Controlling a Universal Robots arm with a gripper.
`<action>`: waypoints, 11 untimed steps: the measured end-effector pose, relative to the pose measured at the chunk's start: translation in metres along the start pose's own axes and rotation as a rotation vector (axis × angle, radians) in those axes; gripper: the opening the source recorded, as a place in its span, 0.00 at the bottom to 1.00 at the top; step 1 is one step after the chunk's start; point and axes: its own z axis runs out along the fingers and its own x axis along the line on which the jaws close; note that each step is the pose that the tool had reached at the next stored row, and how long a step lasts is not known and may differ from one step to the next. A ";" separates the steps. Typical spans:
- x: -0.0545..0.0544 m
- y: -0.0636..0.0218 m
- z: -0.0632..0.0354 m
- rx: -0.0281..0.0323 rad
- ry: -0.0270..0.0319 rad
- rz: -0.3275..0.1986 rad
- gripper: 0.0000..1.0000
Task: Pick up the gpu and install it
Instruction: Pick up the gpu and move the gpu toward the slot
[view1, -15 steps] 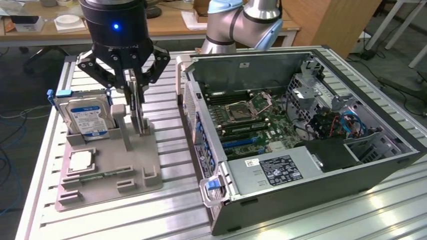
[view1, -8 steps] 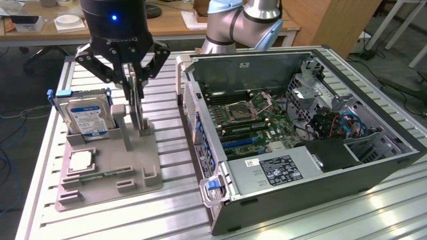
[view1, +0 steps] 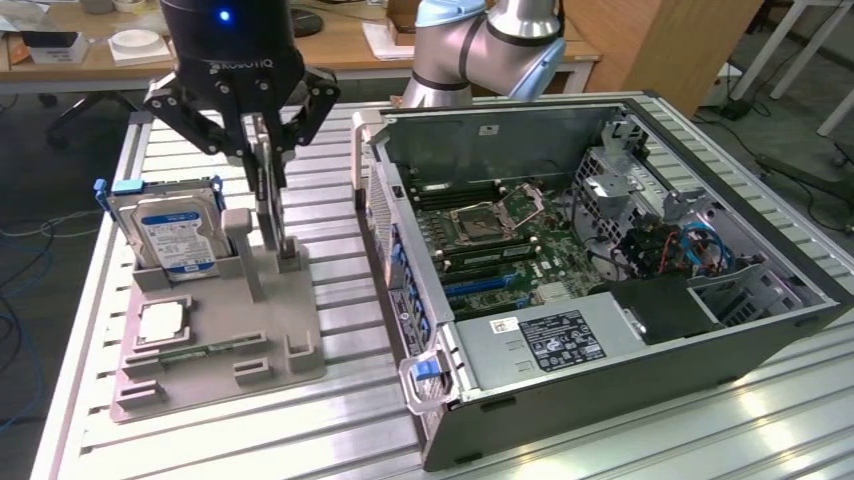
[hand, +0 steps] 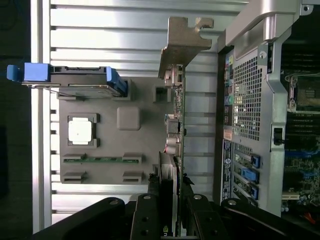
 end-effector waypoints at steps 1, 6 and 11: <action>0.000 0.0000 -0.0013 0.0000 0.0000 0.000 0.27; 0.000 0.0002 -0.0077 0.0000 0.0000 -0.001 0.27; 0.000 0.0004 -0.0140 0.0000 0.0001 -0.001 0.27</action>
